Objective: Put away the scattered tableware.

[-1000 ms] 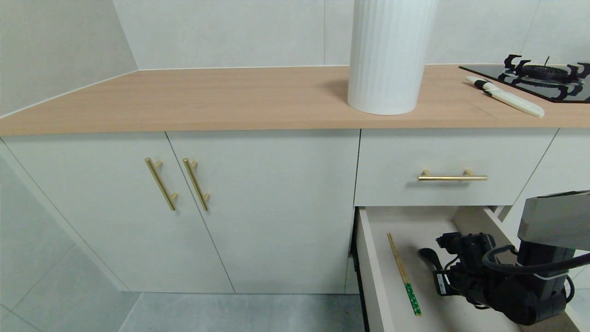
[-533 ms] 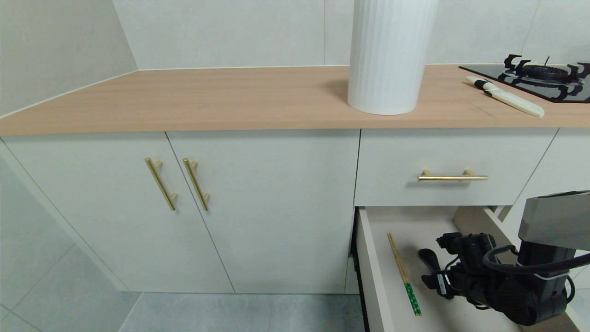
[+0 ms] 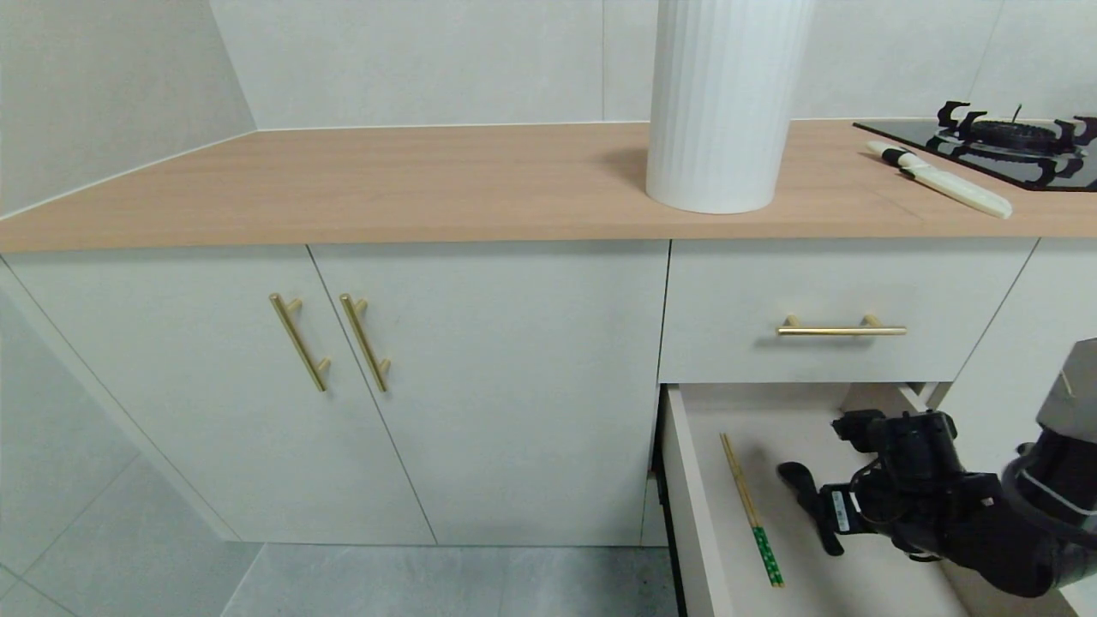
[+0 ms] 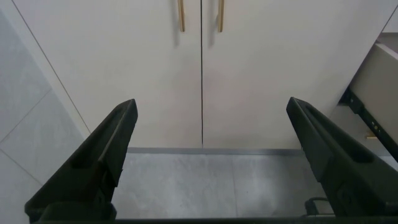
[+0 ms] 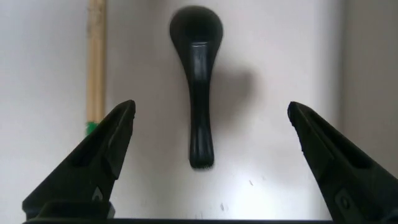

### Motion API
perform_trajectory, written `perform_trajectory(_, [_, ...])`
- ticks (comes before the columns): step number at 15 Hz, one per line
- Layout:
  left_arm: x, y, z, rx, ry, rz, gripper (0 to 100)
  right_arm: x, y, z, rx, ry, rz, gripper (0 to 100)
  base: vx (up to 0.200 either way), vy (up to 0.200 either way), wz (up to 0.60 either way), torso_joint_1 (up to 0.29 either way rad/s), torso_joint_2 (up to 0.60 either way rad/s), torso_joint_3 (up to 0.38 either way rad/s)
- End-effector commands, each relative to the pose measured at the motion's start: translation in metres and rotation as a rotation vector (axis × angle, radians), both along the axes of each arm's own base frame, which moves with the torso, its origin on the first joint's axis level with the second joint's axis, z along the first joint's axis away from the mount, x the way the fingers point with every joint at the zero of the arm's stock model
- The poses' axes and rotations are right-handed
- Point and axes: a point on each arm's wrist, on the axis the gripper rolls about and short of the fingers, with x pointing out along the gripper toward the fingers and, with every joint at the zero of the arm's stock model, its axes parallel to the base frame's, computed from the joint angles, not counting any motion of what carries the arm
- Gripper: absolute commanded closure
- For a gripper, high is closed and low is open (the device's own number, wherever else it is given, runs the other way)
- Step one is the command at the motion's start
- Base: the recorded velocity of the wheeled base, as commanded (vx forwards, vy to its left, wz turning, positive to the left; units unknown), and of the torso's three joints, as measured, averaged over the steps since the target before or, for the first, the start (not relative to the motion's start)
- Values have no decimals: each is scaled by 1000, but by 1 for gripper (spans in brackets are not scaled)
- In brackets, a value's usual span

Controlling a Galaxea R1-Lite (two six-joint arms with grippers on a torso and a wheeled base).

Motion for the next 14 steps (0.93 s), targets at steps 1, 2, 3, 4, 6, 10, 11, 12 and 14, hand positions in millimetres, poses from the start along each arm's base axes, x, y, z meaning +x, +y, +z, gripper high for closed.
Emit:
perform_trajectory(1, [0,0,0,0,1,2,0,-23,-4,63,39,-90,26,0,0,0,0,0,0,0])
perform_trajectory(2, [0,0,0,0,1,0,0,-34,-5,78,53,-85,45,0,0,0,0,0,0,0])
perform_trajectory(3, [0,0,0,0,1,0,0,-42,-2,91,56,-74,65,0,0,0,0,0,0,0])
perform_trajectory(4, [0,0,0,0,0,2,0,-50,-2,104,54,-51,72,0,0,0,0,0,0,0])
perform_trajectory(6, [0,0,0,0,1,0,0,-66,-4,124,84,-3,115,0,0,0,0,0,0,0])
perform_trajectory(10, [0,0,0,0,0,0,0,-82,-5,139,99,60,150,0,-50,0,0,1,3,1])
perform_trajectory(11, [0,0,0,0,1,0,0,-84,-4,140,95,80,155,0,-200,0,0,-2,17,2])
perform_trajectory(12, [0,0,0,0,1,2,0,-86,-4,140,91,97,157,0,-200,0,0,2,-2,2])
perform_trajectory(14, [0,0,0,0,1,2,0,-87,-4,138,83,118,161,0,-200,0,0,2,2,0])
